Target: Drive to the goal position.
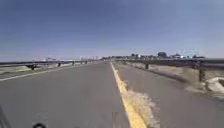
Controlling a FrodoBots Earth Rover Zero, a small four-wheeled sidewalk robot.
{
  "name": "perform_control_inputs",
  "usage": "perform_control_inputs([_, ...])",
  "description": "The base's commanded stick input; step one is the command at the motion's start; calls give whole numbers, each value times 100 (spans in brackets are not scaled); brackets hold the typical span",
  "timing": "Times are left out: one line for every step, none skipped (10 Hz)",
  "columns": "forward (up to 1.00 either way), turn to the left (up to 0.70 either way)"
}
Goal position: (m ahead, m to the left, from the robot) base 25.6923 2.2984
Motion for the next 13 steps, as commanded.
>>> perform_control_inputs([85, 0])
perform_control_inputs([85, 0])
perform_control_inputs([85, 0])
perform_control_inputs([85, 0])
perform_control_inputs([85, 0])
perform_control_inputs([85, 0])
perform_control_inputs([85, 0])
perform_control_inputs([85, 0])
perform_control_inputs([85, 0])
perform_control_inputs([85, 0])
perform_control_inputs([85, 0])
perform_control_inputs([85, 0])
perform_control_inputs([85, 0])
